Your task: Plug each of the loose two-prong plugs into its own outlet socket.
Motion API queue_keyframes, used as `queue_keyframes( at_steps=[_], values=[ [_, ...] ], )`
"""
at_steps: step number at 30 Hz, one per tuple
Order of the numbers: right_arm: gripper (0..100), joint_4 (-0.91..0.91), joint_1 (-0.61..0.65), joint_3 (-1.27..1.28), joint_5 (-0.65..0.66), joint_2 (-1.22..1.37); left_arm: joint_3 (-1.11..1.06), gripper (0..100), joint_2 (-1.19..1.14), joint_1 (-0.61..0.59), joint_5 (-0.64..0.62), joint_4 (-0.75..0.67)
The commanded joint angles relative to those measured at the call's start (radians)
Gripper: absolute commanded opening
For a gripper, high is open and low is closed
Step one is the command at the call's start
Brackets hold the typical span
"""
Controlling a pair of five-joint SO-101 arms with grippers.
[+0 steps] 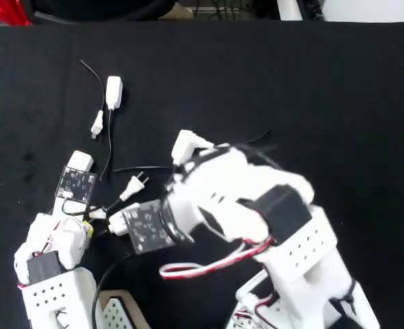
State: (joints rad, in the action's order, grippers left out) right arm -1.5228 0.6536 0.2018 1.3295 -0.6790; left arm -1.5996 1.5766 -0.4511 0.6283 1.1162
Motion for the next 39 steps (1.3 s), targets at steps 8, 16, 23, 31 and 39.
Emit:
queue_keyframes(
  at_steps=[8,16,23,31,39],
  values=[
    [1.1,0.012,0.026,-0.084,0.117,0.360,-0.002,18,0.005,-0.001,0.009,-0.026],
    [1.1,0.396,0.049,0.478,0.124,0.348,-0.018,18,0.006,-0.001,0.012,-0.028],
    [2.6,0.588,0.052,0.760,0.124,0.337,-0.024,18,0.006,-0.001,0.012,-0.058],
    [14.5,0.586,-0.046,0.753,0.060,0.334,-0.024,18,0.006,-0.001,0.012,-0.060],
    [14.5,0.483,-0.066,0.625,-0.560,0.150,-0.024,18,0.006,-0.004,0.009,-0.061]
  ],
)
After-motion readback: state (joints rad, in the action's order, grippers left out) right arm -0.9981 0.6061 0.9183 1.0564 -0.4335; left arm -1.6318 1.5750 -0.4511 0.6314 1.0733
